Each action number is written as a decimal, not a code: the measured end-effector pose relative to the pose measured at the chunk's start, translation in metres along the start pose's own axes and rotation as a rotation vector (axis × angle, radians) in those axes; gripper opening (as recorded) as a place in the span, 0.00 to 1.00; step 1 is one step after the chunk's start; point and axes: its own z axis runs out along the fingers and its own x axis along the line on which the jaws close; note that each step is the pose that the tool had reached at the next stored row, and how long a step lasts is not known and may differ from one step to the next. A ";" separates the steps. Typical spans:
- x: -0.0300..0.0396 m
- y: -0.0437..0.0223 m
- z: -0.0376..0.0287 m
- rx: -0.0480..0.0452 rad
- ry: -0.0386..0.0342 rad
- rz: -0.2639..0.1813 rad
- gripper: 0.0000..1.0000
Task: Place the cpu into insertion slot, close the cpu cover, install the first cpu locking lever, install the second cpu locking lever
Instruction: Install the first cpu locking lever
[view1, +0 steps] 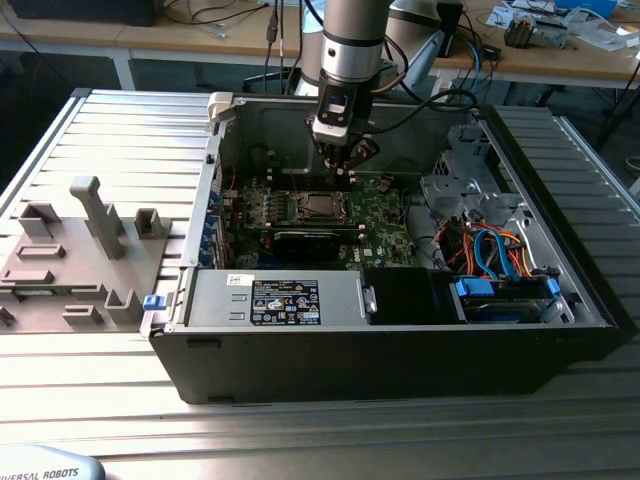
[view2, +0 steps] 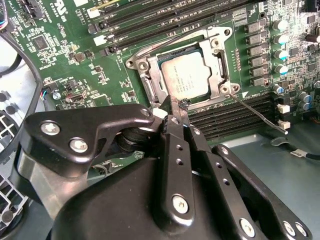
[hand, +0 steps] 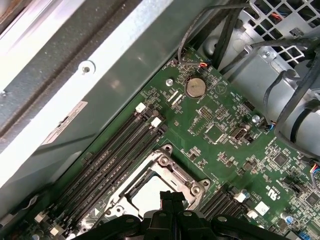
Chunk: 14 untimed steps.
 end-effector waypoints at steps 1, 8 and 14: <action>0.0000 0.0000 0.0000 -0.0001 0.0000 -0.002 0.11; 0.0000 0.0000 0.0000 -0.0010 -0.0008 -0.025 0.11; 0.0000 0.0000 0.0000 -0.0016 -0.0014 -0.042 0.11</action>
